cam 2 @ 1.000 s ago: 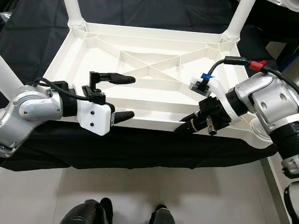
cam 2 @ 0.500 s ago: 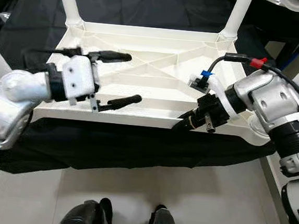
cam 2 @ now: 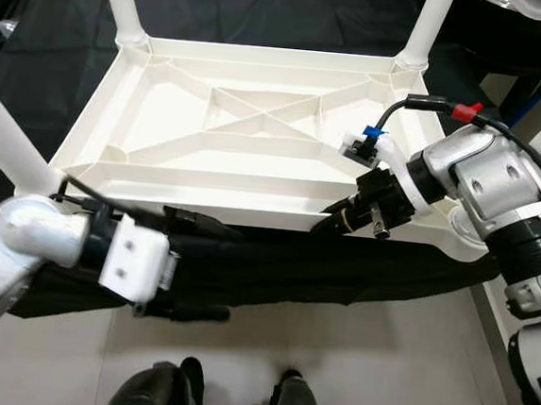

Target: Building children table

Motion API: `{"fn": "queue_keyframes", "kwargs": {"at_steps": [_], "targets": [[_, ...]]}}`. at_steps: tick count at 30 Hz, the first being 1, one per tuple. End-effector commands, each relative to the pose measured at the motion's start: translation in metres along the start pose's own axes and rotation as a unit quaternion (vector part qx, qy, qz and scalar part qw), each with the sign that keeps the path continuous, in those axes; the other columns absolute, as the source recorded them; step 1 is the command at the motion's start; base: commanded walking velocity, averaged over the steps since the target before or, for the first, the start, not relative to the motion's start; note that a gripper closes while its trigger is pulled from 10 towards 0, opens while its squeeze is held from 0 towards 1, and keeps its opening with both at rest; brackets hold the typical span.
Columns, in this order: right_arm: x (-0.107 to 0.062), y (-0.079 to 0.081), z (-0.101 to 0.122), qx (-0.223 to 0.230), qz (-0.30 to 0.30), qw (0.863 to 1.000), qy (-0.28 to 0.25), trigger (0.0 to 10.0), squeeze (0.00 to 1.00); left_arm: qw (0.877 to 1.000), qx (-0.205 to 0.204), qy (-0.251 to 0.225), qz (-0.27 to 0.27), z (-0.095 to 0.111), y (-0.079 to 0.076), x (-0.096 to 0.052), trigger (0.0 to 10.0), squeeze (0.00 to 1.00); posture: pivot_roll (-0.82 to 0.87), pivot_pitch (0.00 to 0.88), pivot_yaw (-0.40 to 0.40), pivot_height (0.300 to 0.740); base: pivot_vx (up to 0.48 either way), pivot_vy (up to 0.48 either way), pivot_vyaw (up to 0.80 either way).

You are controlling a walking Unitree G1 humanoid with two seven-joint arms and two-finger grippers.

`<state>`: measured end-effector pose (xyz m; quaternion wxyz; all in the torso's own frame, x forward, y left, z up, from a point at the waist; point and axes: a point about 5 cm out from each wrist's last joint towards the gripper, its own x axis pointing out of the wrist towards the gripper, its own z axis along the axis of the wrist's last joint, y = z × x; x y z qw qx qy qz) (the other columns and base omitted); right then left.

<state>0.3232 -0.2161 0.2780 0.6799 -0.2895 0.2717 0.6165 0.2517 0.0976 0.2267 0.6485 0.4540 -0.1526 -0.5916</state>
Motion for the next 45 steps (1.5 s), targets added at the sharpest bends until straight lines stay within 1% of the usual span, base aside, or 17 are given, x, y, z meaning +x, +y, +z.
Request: {"fn": "queue_keyframes", "kwargs": {"at_steps": [1, 5, 6, 8, 11, 13, 24, 29, 31, 33, 35, 37, 40, 42, 43, 44, 45], "targets": [[-0.004, 0.003, 0.011, -0.021, 0.018, 0.999, -0.024, 0.0, 0.00, 0.999, 0.029, 0.015, -0.006, -0.003, -0.004, 0.005, 10.0, 0.00, -0.03, 0.280, 0.029, 0.740, 0.000, 0.000, 0.00], [-0.004, 0.004, 0.012, -0.021, 0.020, 0.999, -0.027, 0.0, 0.00, 0.999, 0.040, 0.035, -0.004, -0.006, -0.009, 0.011, 10.0, 0.00, -0.03, 0.282, 0.031, 0.740, 0.000, 0.000, 0.00], [-0.003, 0.004, 0.012, -0.020, 0.021, 0.999, -0.028, 0.0, 0.00, 0.997, 0.057, 0.046, 0.027, -0.008, -0.007, 0.017, 10.0, 0.00, -0.03, 0.282, 0.031, 0.740, 0.000, 0.000, 0.00], [-0.003, 0.004, 0.012, -0.020, 0.022, 0.999, -0.029, 0.0, 0.00, 0.996, 0.062, 0.050, 0.040, -0.009, -0.005, 0.018, 10.0, 0.00, -0.03, 0.282, 0.031, 0.740, 0.000, 0.000, 0.00], [-0.004, 0.005, 0.012, -0.020, 0.022, 0.999, -0.029, 0.0, 0.00, 0.995, 0.065, 0.047, 0.057, -0.007, -0.003, 0.020, 10.0, 0.00, -0.03, 0.282, 0.031, 0.740, 0.000, 0.000, 0.00], [-0.004, 0.005, 0.012, -0.019, 0.021, 0.999, -0.029, 0.0, 0.00, 0.993, 0.074, 0.030, 0.089, -0.002, 0.003, 0.022, 10.0, 0.00, -0.03, 0.281, 0.030, 0.740, 0.000, 0.000, 0.00], [-0.005, 0.004, 0.012, -0.018, 0.019, 0.999, -0.030, 0.0, 0.00, 0.985, 0.096, 0.016, 0.141, 0.005, 0.008, 0.020, 10.0, 0.00, -0.03, 0.282, 0.030, 0.740, 0.000, 0.000, 0.00], [-0.007, 0.004, 0.014, -0.017, 0.018, 0.999, -0.035, 0.0, 0.00, 0.977, 0.121, 0.052, 0.165, -0.003, 0.005, 0.019, 10.0, 0.00, -0.03, 0.285, 0.028, 0.740, 0.000, 0.000, 0.00], [-0.009, 0.004, 0.016, -0.017, 0.017, 0.999, -0.040, 0.0, 0.00, 0.965, 0.160, 0.095, 0.187, -0.012, 0.004, 0.019, 10.0, 0.00, -0.03, 0.284, 0.026, 0.740, 0.000, 0.000, 0.00], [-0.009, 0.003, 0.017, -0.018, 0.016, 0.999, -0.044, 0.0, 0.00, 0.957, 0.183, 0.129, 0.186, -0.022, -0.001, 0.019, 10.0, 0.00, -0.03, 0.282, 0.024, 0.740, 0.000, 0.000, 0.00], [-0.009, 0.003, 0.017, -0.018, 0.016, 0.999, -0.044, 0.0, 0.00, 0.957, 0.183, 0.129, 0.186, -0.022, -0.001, 0.019, 10.0, 0.00, -0.03, 0.282, 0.024, 0.740, 0.000, 0.000, 0.00], [-0.010, 0.003, 0.018, -0.019, 0.015, 0.999, -0.046, 0.0, 0.00, 0.950, 0.200, 0.158, 0.182, -0.030, -0.006, 0.019, 10.0, 0.00, -0.03, 0.282, 0.023, 0.740, 0.000, 0.000, 0.00], [-0.010, 0.003, 0.019, -0.019, 0.015, 0.999, -0.047, 0.0, 0.00, 0.946, 0.208, 0.172, 0.183, -0.034, -0.008, 0.018, 10.0, 0.00, -0.03, 0.282, 0.023, 0.740, 0.000, 0.000, 0.00], [-0.010, 0.003, 0.019, -0.019, 0.015, 0.998, -0.051, 0.0, 0.00, 0.932, 0.218, 0.202, 0.208, -0.042, -0.005, 0.014, 10.0, 0.00, -0.03, 0.281, 0.023, 0.740, 0.000, 0.000, 0.00], [-0.010, 0.003, 0.019, -0.019, 0.015, 0.998, -0.051, 0.0, 0.00, 0.932, 0.218, 0.202, 0.208, -0.042, -0.005, 0.014, 10.0, 0.00, -0.03, 0.281, 0.023, 0.740, 0.000, 0.000, 0.00], [-0.010, 0.003, 0.019, -0.019, 0.015, 0.998, -0.052, 0.0, 0.00, 0.926, 0.217, 0.214, 0.224, -0.044, -0.002, 0.012, 0.0, 0.00, -0.03, 0.282, 0.024, 0.740, 0.000, 0.000, 0.00], [-0.010, 0.003, 0.019, -0.019, 0.015, 0.998, -0.052, 0.0, 0.00, 0.926, 0.217, 0.214, 0.224, -0.044, -0.002, 0.012, 0.0, 0.00, -0.03, 0.282, 0.024, 0.740, 0.000, 0.000, 0.00]]}}
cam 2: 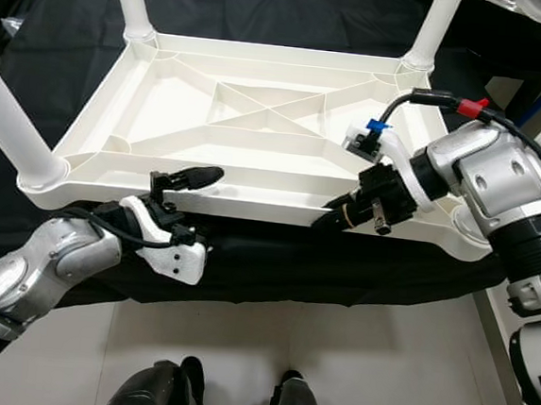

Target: Building children table

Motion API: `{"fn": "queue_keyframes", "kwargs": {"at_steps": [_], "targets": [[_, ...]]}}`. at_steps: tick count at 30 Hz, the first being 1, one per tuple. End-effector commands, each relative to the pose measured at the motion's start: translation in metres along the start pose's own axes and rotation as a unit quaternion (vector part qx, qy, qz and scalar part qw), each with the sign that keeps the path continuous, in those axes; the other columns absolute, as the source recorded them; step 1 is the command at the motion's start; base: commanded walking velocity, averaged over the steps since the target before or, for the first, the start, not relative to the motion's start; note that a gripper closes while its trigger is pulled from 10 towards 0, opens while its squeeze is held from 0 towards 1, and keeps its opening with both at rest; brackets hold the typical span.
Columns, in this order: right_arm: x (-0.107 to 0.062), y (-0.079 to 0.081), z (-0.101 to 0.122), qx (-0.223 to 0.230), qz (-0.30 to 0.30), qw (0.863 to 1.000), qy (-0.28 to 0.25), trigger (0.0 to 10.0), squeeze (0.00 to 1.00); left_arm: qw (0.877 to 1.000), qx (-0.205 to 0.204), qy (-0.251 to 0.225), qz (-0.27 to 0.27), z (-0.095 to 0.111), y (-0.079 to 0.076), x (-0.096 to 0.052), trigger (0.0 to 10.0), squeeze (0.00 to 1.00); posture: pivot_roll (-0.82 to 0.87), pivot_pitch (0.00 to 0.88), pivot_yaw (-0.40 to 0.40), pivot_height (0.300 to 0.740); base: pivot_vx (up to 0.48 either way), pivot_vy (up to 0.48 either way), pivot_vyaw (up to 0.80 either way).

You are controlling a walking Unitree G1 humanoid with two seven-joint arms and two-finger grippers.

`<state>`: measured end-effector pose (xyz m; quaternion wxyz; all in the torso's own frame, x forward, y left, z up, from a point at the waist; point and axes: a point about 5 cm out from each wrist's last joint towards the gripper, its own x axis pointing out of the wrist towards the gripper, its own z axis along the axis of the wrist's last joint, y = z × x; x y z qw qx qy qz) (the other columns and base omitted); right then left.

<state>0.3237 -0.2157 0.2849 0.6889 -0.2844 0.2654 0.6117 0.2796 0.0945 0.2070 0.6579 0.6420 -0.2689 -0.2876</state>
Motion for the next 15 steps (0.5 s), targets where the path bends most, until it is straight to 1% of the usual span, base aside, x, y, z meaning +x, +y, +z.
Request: {"fn": "queue_keyframes", "kwargs": {"at_steps": [1, 8, 9, 15], "targets": [[-0.0054, 0.0034, 0.0137, -0.021, 0.025, 0.999, -0.044, 0.0, 0.00, 0.999, -0.003, 0.047, -0.002, -0.0148, -0.0074, -0.0030, 0.0, 0.00, -0.03, 0.281, 0.023, 0.740, 0.000, 0.000, 0.00], [-0.0050, 0.0031, 0.0127, -0.019, 0.024, 0.999, -0.044, 0.0, 0.00, 0.998, 0.002, 0.056, 0.019, -0.0173, -0.0038, -0.0023, 0.0, 0.00, -0.03, 0.280, 0.024, 0.740, 0.000, 0.000, 0.00], [-0.0049, 0.0031, 0.0127, -0.019, 0.025, 0.999, -0.045, 0.0, 0.00, 0.998, 0.009, 0.061, 0.030, -0.0179, -0.0041, -0.0024, 0.0, 0.00, -0.03, 0.279, 0.023, 0.740, 0.000, 0.000, 0.00], [-0.0046, 0.0031, 0.0125, -0.018, 0.025, 0.998, -0.046, 0.0, 0.00, 0.997, 0.015, 0.065, 0.032, -0.0183, -0.0055, -0.0017, 0.0, 0.00, -0.03, 0.279, 0.022, 0.740, 0.000, 0.000, 0.00]]}}
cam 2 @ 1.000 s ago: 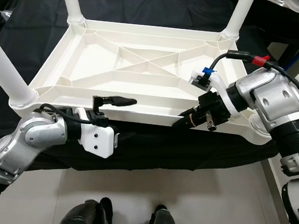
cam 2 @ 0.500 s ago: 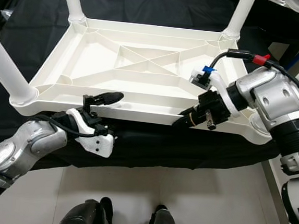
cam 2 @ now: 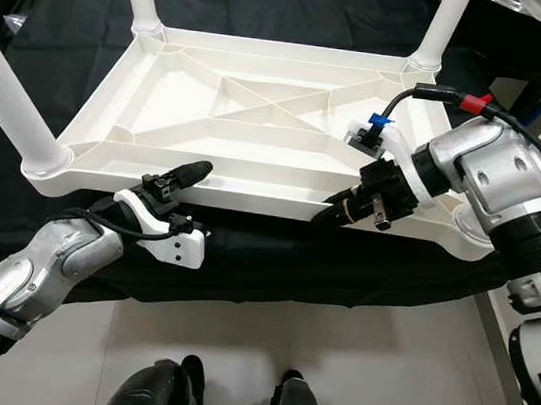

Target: Building children table

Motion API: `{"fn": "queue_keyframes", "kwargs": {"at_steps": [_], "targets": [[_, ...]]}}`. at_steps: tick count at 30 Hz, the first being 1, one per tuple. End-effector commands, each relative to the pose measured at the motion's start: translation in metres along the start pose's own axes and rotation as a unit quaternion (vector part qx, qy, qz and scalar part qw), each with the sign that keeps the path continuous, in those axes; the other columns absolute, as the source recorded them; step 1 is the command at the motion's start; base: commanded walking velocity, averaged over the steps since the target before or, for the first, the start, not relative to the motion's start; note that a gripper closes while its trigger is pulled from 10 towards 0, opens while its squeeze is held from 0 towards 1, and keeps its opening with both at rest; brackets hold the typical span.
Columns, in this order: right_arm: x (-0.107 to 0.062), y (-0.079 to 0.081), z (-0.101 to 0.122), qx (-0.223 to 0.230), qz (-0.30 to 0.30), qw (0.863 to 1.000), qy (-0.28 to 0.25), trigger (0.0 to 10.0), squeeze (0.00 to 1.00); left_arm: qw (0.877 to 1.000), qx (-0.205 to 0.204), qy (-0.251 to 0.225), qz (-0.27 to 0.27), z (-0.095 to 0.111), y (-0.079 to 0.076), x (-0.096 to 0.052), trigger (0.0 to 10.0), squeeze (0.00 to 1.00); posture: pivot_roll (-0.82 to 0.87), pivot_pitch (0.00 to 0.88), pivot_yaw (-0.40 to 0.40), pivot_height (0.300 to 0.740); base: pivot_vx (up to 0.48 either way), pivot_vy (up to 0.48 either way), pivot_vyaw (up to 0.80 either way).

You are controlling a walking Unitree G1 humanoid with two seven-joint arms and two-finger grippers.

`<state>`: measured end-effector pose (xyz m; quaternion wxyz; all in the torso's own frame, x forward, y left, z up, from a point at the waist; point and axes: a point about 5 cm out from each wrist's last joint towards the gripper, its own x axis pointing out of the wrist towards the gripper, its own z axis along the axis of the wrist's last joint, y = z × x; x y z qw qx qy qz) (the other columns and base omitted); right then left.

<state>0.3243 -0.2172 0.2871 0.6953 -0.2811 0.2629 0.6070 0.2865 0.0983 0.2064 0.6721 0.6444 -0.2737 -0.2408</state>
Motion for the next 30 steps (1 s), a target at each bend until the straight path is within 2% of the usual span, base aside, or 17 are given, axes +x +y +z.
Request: {"fn": "queue_keyframes", "kwargs": {"at_steps": [1, 3, 4, 5, 6, 9, 10, 13, 14, 16, 17, 20, 21, 22, 26, 28, 30], "targets": [[-0.002, 0.004, 0.012, -0.021, 0.033, 0.998, -0.043, 0.0, 0.00, 0.999, 0.009, 0.034, -0.004, -0.011, -0.005, -0.003, 0.0, 0.00, -0.03, 0.279, 0.022, 0.740, 0.000, 0.000, 0.00], [-0.002, 0.004, 0.012, -0.021, 0.033, 0.998, -0.043, 0.0, 0.00, 0.999, 0.009, 0.035, -0.004, -0.012, -0.005, -0.003, 0.0, 0.00, -0.03, 0.279, 0.022, 0.740, 0.000, 0.000, 0.00], [-0.001, 0.004, 0.012, -0.024, 0.034, 0.998, -0.047, 1.6, 0.00, 0.999, 0.009, 0.036, -0.003, -0.012, -0.006, -0.003, 0.0, 0.00, -0.03, 0.280, 0.021, 0.740, 0.000, 0.000, 0.00], [-0.001, 0.004, 0.012, -0.024, 0.034, 0.998, -0.047, 1.6, 0.00, 0.999, 0.009, 0.036, -0.003, -0.012, -0.006, -0.003, 0.0, 0.00, -0.03, 0.280, 0.021, 0.740, 0.000, 0.000, 0.00], [0.001, 0.000, 0.018, -0.043, 0.018, 0.996, -0.071, 10.0, 0.29, 0.999, 0.009, 0.037, -0.001, -0.013, -0.005, -0.003, 0.0, 0.00, -0.03, 0.280, 0.022, 0.740, 0.000, 0.000, 0.00], [0.002, -0.003, 0.021, -0.047, 0.006, 0.995, -0.085, 10.0, 0.29, 0.999, 0.009, 0.038, 0.000, -0.013, -0.005, -0.002, 0.0, 0.00, -0.03, 0.280, 0.022, 0.740, 0.000, 0.000, 0.00], [0.001, -0.004, 0.027, -0.046, -0.005, 0.992, -0.117, 10.0, 1.00, 0.999, 0.008, 0.040, 0.001, -0.014, -0.005, -0.003, 0.0, 0.00, -0.03, 0.277, 0.021, 0.740, 0.000, 0.000, 0.00], [-0.003, -0.007, 0.046, -0.044, -0.041, 0.975, -0.214, 10.0, 1.00, 0.999, 0.008, 0.044, 0.003, -0.015, -0.005, -0.003, 0.0, 0.00, -0.03, 0.268, 0.017, 0.740, 0.000, 0.000, 0.00], [-0.003, -0.007, 0.046, -0.044, -0.041, 0.975, -0.214, 10.0, 1.00, 0.999, 0.008, 0.044, 0.003, -0.015, -0.005, -0.003, 0.0, 0.00, -0.03, 0.268, 0.017, 0.740, 0.000, 0.000, 0.00], [-0.008, -0.007, 0.057, -0.041, -0.068, 0.957, -0.279, 10.0, 1.00, 0.999, 0.009, 0.047, 0.004, -0.017, -0.004, -0.002, 0.0, 0.00, -0.03, 0.263, 0.015, 0.740, 0.000, 0.000, 0.00], [-0.013, -0.001, 0.065, -0.033, -0.079, 0.934, -0.346, 10.0, 1.00, 0.999, 0.008, 0.052, 0.008, -0.019, -0.002, -0.001, 0.0, 0.00, -0.02, 0.251, 0.010, 0.740, 0.000, 0.000, 0.00], [-0.014, 0.005, 0.066, -0.033, -0.078, 0.926, -0.368, 10.0, 1.00, 0.999, 0.009, 0.053, 0.008, -0.020, -0.001, -0.001, 0.0, 0.00, -0.02, 0.245, 0.015, 0.740, 0.000, 0.000, 0.00], [-0.009, 0.023, 0.070, -0.027, -0.044, 0.910, -0.411, 10.0, 1.00, 0.998, 0.008, 0.059, 0.014, -0.023, 0.003, -0.001, 0.0, 0.00, -0.02, 0.225, 0.013, 0.740, 0.000, 0.000, 0.00], [0.004, 0.041, 0.070, -0.029, -0.012, 0.907, -0.419, 10.0, 1.00, 0.998, 0.009, 0.064, 0.021, -0.026, 0.010, -0.001, 0.0, 0.00, -0.02, 0.214, 0.019, 0.740, 0.000, 0.000, 0.00], [0.025, 0.066, 0.069, -0.027, 0.032, 0.904, -0.425, 10.0, 1.00, 0.997, 0.008, 0.073, 0.033, -0.031, 0.023, -0.002, 0.0, 0.00, -0.03, 0.204, 0.020, 0.740, 0.000, 0.000, 0.00], [0.051, 0.092, 0.063, -0.010, 0.065, 0.895, -0.440, 10.0, 1.00, 0.994, 0.010, 0.088, 0.066, -0.043, 0.058, -0.001, 0.0, 0.00, -0.03, 0.187, 0.026, 0.740, 0.000, 0.000, 0.00], [0.062, 0.106, 0.062, 0.007, 0.078, 0.884, -0.462, 10.0, 1.00, 0.992, 0.014, 0.093, 0.086, -0.050, 0.084, -0.001, 0.0, 0.00, -0.03, 0.173, 0.034, 0.740, 0.000, 0.000, 0.00]]}}
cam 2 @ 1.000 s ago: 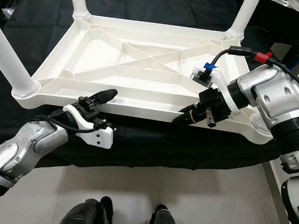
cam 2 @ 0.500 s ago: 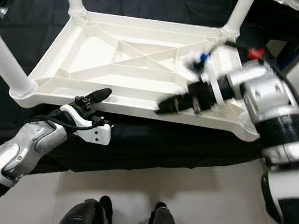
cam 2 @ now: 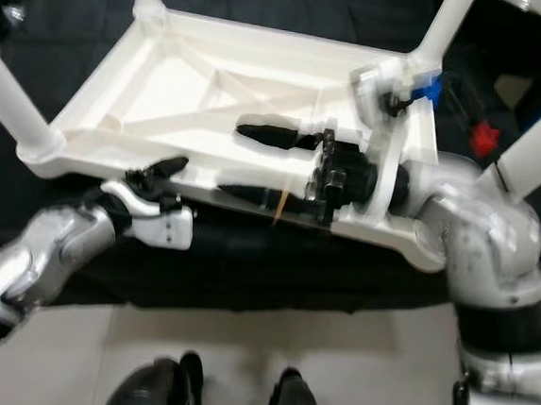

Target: Building children table

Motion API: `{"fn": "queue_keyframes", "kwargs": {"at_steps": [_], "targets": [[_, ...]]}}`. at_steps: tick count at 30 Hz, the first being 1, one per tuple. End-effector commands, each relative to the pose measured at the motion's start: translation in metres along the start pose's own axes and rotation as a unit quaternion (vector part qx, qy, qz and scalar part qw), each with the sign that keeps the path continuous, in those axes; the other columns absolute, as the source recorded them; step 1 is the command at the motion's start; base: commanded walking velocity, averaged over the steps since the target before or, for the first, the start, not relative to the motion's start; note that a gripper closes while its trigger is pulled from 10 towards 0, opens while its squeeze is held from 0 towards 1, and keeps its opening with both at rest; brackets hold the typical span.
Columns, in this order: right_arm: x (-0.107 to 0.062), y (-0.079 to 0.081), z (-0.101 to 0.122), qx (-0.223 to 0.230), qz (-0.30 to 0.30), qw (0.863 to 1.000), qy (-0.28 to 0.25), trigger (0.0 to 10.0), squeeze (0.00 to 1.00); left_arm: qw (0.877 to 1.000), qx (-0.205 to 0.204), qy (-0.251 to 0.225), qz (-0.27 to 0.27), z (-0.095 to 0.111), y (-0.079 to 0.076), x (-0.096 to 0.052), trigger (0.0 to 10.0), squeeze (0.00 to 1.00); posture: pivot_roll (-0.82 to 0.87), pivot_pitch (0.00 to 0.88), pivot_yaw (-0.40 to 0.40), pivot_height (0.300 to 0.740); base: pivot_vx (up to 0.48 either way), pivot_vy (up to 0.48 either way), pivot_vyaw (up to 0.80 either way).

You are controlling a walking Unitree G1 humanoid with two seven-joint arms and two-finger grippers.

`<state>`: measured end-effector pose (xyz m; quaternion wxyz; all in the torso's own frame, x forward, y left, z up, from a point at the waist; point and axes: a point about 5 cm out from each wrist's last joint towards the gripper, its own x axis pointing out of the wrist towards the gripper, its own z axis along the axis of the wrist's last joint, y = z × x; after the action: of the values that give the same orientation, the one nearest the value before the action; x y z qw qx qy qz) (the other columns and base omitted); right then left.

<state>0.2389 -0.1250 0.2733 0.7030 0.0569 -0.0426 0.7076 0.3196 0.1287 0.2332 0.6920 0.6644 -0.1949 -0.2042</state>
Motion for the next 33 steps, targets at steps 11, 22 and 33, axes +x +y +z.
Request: {"fn": "queue_keyframes", "kwargs": {"at_steps": [11, 22, 33], "targets": [[0.017, 0.011, -0.006, 0.002, -0.062, 0.997, -0.051, 10.0, 0.38, 0.988, -0.012, -0.014, 0.151, -0.005, 0.103, -0.005, 0.0, 0.00, -0.05, 0.120, 0.046, 0.740, 0.000, 0.000, 0.00], [-0.014, -0.022, -0.052, 0.010, -0.352, 0.936, 0.002, 10.0, 0.00, 0.968, -0.143, -0.139, 0.150, 0.016, 0.147, -0.007, 1.0, 0.00, -0.06, 0.094, 0.051, 0.740, 0.000, 0.000, 0.00], [-0.029, -0.036, -0.068, 0.002, -0.449, 0.893, 0.026, 10.0, 0.00, 0.958, -0.135, -0.245, 0.058, 0.042, 0.178, -0.026, 9.4, 0.00, -0.05, 0.083, 0.048, 0.740, 0.000, 0.000, 0.00]]}}
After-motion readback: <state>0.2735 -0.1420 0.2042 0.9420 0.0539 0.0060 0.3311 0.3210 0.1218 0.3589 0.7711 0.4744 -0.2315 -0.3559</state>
